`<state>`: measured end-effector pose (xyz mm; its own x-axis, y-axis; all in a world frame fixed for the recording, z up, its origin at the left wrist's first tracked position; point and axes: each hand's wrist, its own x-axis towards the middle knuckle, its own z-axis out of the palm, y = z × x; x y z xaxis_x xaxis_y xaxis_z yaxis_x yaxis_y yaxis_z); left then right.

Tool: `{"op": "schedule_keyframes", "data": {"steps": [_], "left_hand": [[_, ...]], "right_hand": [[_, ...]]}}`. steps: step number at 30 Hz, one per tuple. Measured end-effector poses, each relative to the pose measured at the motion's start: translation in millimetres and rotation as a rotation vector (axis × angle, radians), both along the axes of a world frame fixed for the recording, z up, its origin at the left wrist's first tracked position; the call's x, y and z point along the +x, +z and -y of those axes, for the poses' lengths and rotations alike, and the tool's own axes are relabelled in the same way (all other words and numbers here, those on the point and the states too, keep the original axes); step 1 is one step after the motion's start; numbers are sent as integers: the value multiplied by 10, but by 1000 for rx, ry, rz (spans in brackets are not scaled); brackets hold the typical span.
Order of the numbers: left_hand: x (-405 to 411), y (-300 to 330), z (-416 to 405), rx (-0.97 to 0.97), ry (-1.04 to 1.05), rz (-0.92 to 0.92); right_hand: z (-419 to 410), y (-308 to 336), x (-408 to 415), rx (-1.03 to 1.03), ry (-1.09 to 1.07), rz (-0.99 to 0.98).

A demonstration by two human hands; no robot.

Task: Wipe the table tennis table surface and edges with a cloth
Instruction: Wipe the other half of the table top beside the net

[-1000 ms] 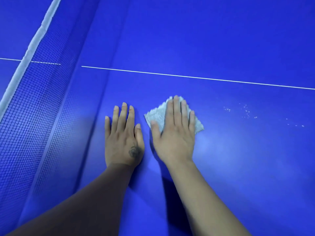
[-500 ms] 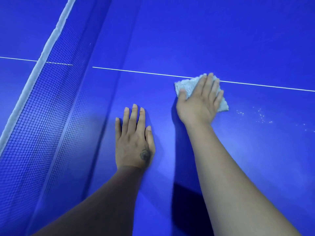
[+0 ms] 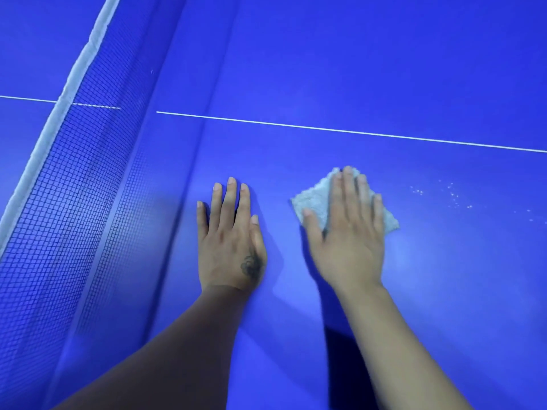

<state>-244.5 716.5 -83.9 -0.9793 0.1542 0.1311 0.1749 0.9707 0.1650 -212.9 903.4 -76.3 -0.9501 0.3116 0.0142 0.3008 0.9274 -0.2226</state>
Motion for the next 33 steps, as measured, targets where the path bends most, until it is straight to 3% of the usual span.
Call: {"op": "schedule_keyframes", "data": {"steps": [6, 10, 14, 18, 24, 29, 33], "left_hand": [[11, -2, 0, 14, 3, -7], [5, -1, 3, 27, -3, -28], [12, 10, 3, 34, 2, -19], [22, 46, -21, 21, 5, 29], [37, 233, -436, 43, 61, 109], [377, 137, -922, -20, -84, 128], [354, 75, -925, -44, -56, 104]], "right_hand": [[-367, -51, -681, -28, -197, 54], [18, -31, -1003, -25, -91, 25], [438, -16, -633, -22, 59, -23], [282, 29, 73, -37, 62, 1], [-516, 40, 755, 17, -229, 72], [-857, -36, 130, -27, -493, 72], [-874, -44, -355, -9, -422, 71]]}}
